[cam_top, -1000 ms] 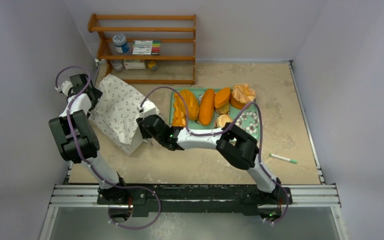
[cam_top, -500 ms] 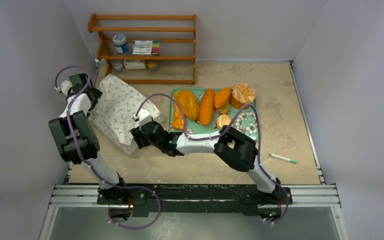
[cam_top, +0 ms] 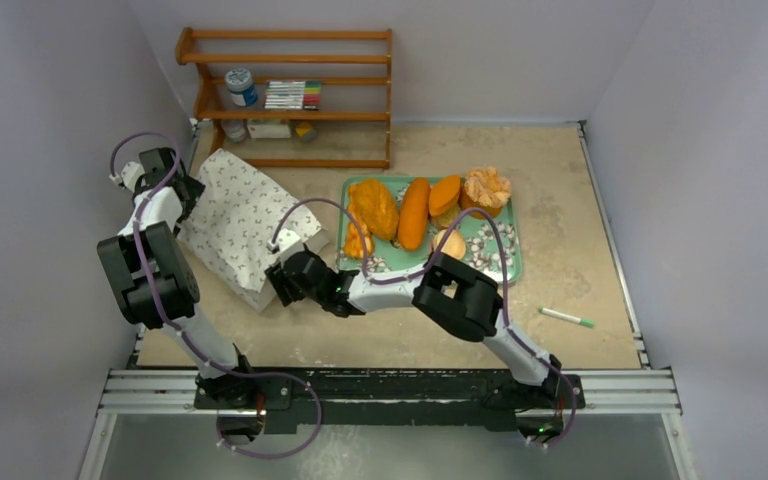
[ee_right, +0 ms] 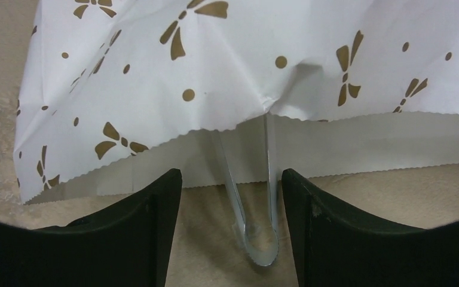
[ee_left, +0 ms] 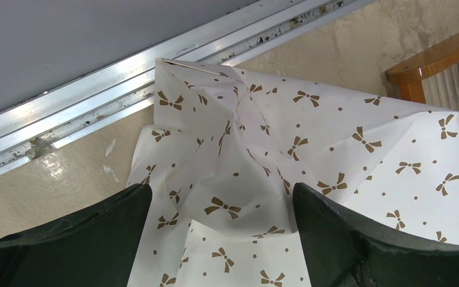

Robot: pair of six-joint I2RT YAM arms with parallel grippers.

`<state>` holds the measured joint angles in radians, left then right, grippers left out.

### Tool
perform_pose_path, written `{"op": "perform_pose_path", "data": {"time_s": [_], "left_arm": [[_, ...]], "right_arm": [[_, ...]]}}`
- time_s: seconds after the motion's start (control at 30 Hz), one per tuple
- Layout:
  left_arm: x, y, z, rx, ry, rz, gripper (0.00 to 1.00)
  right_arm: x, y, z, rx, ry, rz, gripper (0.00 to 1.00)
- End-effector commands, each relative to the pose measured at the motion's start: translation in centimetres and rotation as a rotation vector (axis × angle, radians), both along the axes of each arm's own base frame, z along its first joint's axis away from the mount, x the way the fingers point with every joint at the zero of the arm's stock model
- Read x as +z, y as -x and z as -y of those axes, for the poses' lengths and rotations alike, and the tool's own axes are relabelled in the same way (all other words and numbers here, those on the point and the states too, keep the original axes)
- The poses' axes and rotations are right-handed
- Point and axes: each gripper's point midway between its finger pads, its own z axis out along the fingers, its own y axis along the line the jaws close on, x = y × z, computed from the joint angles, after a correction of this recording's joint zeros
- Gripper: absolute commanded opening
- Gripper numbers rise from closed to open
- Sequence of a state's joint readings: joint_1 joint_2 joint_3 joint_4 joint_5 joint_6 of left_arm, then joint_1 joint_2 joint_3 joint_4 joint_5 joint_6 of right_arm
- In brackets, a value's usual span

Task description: Take the fake bread out of the paper bag

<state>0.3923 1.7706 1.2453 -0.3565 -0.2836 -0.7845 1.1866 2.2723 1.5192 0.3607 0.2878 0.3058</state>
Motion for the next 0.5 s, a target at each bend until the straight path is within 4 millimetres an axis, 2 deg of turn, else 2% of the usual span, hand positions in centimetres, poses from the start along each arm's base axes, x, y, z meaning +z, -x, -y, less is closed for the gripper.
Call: {"op": "perform_pose_path", "data": {"time_s": [0.0,0.17,0.3,0.47], "left_arm": [[2.2,-0.1,-0.3,0.001,-0.029,0.046,0.89],[1.9,0.1,-0.3,-0.001,-0.03,0.033,0.89],[1.9,0.3,-0.3,-0.002,-0.036,0.026,0.89],[1.8,0.3,-0.2,0.0,-0.029,0.025,0.89]], "right_arm": [[3.0,-0.4,-2.0,0.035,-0.09,0.05,0.62],[2.7,-0.8,-3.0,0.045,-0.091,0.054,0.52],[2.9,-1.9,-3.5,-0.002,-0.085,0.075,0.47],[3.1,-2.4,-3.8,-0.061,-0.092,0.047,0.41]]}}
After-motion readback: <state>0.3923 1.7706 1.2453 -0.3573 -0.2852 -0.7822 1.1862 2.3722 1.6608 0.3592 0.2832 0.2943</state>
